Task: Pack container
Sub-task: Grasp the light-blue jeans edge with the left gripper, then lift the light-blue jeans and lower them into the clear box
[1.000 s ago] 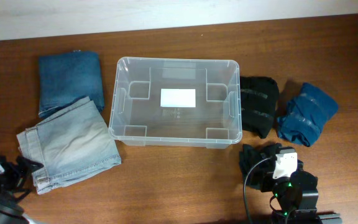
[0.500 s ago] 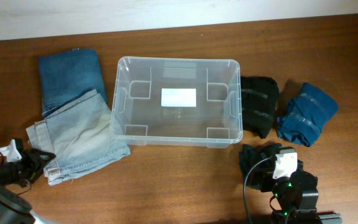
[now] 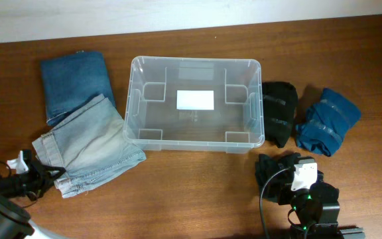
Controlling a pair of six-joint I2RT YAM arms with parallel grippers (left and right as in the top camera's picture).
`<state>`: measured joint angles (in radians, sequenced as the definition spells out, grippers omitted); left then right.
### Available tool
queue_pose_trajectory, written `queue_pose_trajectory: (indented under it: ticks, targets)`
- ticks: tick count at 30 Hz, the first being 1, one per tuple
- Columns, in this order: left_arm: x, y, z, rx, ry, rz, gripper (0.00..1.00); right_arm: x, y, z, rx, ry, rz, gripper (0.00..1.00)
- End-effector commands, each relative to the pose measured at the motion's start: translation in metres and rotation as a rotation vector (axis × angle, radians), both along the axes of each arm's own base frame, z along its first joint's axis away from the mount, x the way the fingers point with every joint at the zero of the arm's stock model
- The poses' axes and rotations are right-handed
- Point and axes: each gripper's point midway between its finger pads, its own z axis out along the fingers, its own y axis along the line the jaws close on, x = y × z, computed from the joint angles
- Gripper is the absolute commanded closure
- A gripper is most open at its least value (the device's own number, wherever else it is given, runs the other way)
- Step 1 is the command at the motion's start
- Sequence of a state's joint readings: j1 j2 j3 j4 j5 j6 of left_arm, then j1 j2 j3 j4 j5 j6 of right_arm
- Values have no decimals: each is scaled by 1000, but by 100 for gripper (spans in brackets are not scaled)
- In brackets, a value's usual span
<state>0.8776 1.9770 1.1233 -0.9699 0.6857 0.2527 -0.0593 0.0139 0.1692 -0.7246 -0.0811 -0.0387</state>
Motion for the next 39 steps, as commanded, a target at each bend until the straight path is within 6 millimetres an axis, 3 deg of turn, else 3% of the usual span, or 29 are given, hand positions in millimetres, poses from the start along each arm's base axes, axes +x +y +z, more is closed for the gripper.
queue_pose_trajectory:
  ticks: [1,6,9,13,17,22,29,32,39]
  targets:
    - [23,10,56,59,-112,-11,100,1,0,0,-1,-6,3,2]
    - [46,14,172,157,-335,-1,100,1,0,0,-1,-6,3,2]
    - [52,-4,258,253,-529,-42,100,1,0,0,-1,-6,3,2]
    - [53,-49,338,281,-767,-123,100,1,0,0,-1,-6,3,1]
    - [55,-112,397,241,-975,-254,100,1,0,0,-1,-6,3,1]
    - [62,-191,423,166,-1091,-444,100,1,0,0,-1,-6,3,2]
    - [99,-296,423,191,-1115,-534,100,1,0,0,-1,-6,3,2]
    - [111,-335,407,173,-1057,-531,100,0,0,0,-1,-5,3,2]
    - [135,-413,342,133,-883,-560,100,1,0,0,-1,-6,3,2]
